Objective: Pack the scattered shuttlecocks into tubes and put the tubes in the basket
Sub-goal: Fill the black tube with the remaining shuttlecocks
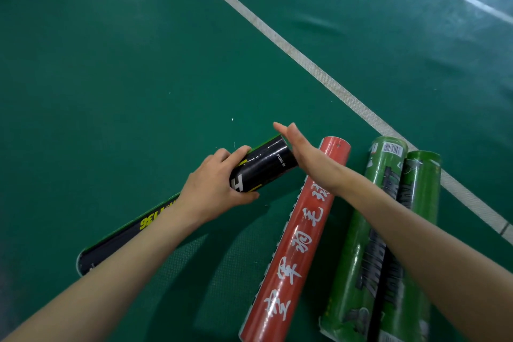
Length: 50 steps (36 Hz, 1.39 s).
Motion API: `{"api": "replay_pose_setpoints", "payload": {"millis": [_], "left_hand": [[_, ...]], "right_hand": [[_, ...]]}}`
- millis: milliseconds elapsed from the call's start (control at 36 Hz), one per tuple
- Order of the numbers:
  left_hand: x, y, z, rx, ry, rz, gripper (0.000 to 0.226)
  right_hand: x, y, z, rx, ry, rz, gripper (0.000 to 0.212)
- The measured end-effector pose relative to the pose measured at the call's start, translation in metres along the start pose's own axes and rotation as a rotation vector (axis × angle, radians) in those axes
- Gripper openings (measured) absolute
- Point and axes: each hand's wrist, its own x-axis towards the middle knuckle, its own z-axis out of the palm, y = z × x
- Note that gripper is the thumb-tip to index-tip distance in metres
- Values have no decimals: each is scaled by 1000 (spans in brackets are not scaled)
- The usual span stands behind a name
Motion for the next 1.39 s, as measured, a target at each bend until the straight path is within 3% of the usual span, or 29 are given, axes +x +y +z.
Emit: {"api": "replay_pose_setpoints", "payload": {"millis": [83, 361, 472, 611, 694, 833, 917, 1056, 1222, 1389], "left_hand": [[2, -1, 3, -1, -19, -16, 85], [19, -9, 10, 27, -25, -90, 90], [27, -10, 19, 31, -38, -155, 98], [38, -18, 26, 72, -80, -170, 84], [42, -20, 23, 95, -74, -185, 87], [34, -14, 11, 270, -164, -254, 86], [16, -19, 4, 295, -226, -308, 86], [-31, -34, -5, 281, -252, -332, 86], [-85, -49, 0, 311, -302, -281, 85], [-135, -51, 4, 179, -221, -285, 81]], "right_hand": [[5, 3, -2, -14, 0, 7, 93], [29, 29, -8, 9, 348, -22, 38], [34, 39, -11, 8, 353, -14, 24], [43, 41, -5, -101, 396, -68, 14], [48, 42, -1, -283, 438, -155, 14], [39, 40, 12, -606, 483, -234, 36], [28, 42, 24, -652, 437, -221, 43], [5, 58, 54, -692, 317, -195, 32], [-42, 70, 103, -840, 113, -425, 29], [-112, 88, 163, -997, -201, -735, 25]]}}
